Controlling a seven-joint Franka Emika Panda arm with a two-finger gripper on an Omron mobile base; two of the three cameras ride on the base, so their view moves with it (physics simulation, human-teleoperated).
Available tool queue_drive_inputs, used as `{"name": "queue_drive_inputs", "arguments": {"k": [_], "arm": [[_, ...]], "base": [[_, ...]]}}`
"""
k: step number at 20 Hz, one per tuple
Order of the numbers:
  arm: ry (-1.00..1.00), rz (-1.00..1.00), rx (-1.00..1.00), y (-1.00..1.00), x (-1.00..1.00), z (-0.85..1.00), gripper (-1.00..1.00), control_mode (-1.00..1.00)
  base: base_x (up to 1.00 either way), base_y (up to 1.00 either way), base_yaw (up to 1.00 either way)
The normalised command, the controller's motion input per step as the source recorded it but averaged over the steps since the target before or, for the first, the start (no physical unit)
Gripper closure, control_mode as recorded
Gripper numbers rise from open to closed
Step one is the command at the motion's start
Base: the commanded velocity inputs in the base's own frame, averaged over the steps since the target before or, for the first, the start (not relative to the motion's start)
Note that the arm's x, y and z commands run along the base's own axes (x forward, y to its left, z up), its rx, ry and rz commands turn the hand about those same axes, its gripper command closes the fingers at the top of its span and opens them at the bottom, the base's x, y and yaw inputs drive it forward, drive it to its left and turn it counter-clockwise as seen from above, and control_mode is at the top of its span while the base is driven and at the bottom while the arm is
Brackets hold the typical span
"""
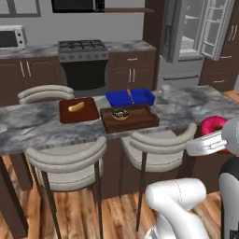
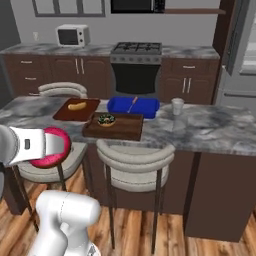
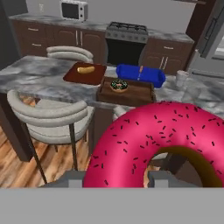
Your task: Take the donuts from the fridge and place them on the empty tray on the dining counter.
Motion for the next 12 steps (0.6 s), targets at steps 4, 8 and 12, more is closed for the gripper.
{"name": "queue_drive_inputs", "arguments": {"k": [4, 8, 12], "arm": [[0.00, 0.00, 0.00, 0.00, 0.00, 0.00, 1.00, 1.00], [0.00, 0.00, 0.00, 0.00, 0.00, 0.00, 1.00, 1.00], [0.00, 0.00, 0.00, 0.00, 0.00, 0.00, 1.00, 1.00]], "base": [[0.96, -0.38, 0.00], [1.00, -0.32, 0.00], [1.00, -0.24, 0.00]]}}
